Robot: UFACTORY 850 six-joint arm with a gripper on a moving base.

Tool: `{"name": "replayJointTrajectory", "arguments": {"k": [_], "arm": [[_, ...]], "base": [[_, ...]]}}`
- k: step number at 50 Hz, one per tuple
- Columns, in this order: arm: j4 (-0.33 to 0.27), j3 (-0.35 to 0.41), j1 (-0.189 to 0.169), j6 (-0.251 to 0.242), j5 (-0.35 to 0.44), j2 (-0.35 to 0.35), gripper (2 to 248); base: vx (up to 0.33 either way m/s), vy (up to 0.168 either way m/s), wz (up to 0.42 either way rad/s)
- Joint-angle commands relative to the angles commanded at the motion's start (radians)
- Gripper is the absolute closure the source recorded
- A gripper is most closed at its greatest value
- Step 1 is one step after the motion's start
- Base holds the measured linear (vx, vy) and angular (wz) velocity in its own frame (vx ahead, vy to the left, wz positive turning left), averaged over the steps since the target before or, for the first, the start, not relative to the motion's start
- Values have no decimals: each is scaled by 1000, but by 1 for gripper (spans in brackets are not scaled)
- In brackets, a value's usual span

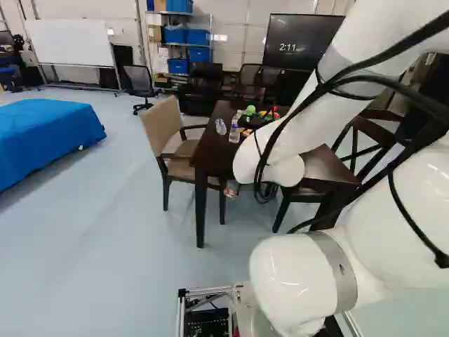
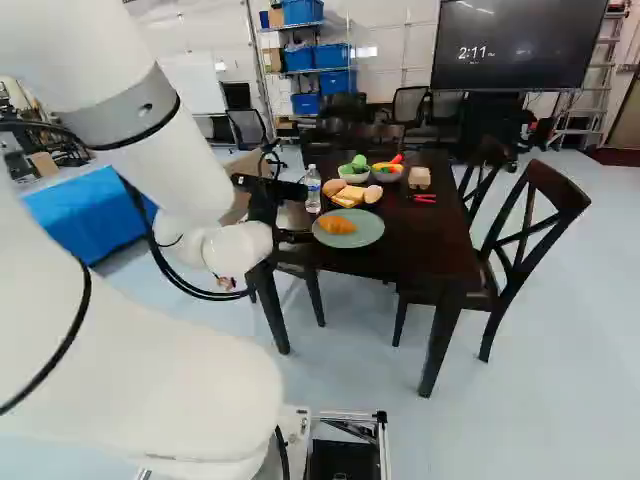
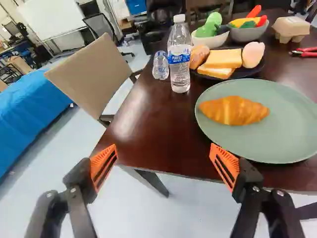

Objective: Move the croissant to the empty plate

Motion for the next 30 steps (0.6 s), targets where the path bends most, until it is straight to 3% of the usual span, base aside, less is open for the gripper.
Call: {"name": "replayJointTrajectory", "arguments": {"k": [30], "arm": [[59, 68, -17, -164, 135, 16, 3]], "base": [[0, 0, 0]]}}
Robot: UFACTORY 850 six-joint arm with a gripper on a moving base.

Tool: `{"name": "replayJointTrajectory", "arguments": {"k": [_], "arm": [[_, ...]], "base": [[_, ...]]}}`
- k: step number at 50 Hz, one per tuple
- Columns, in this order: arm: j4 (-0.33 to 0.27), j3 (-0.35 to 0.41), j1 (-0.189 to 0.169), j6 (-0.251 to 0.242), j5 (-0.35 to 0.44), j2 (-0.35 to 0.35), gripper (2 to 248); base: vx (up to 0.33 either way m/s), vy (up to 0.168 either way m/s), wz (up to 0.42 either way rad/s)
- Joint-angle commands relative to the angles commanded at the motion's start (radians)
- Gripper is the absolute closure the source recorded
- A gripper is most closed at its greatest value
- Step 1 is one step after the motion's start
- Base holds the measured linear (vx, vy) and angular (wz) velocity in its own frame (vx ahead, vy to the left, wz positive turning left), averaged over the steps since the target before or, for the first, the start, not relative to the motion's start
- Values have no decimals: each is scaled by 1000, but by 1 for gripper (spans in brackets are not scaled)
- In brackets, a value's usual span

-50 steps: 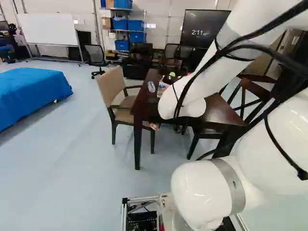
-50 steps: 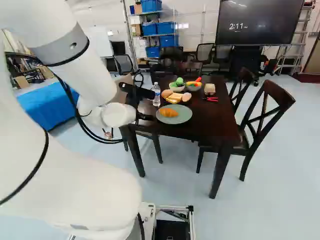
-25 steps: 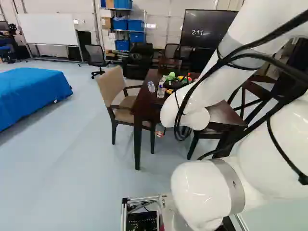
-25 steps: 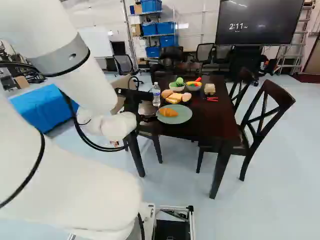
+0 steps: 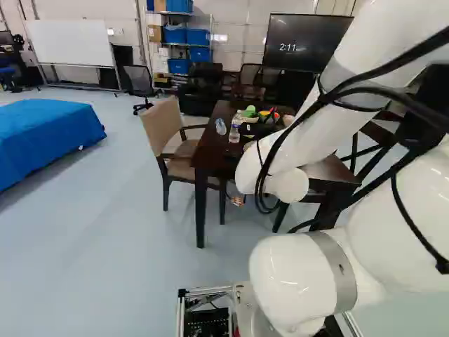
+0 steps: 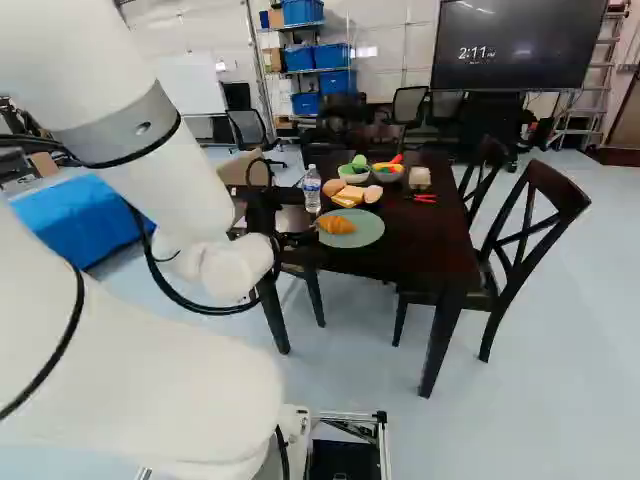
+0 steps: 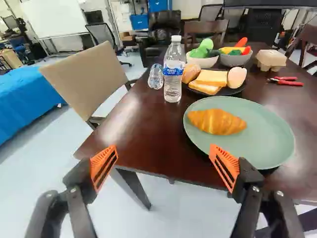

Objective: Move the croissant to the empty plate

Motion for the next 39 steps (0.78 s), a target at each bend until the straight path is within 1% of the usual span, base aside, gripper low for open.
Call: {"name": "replayJointTrajectory", "arguments": {"k": [10, 20, 39], "arm": [[11, 13, -3, -32, 26, 3, 3], [19, 22, -5, -53, 44, 5, 3], [22, 26, -6, -62, 52, 6, 3]], "base": [[0, 0, 0], [0, 0, 0], [0, 0, 0]]}}
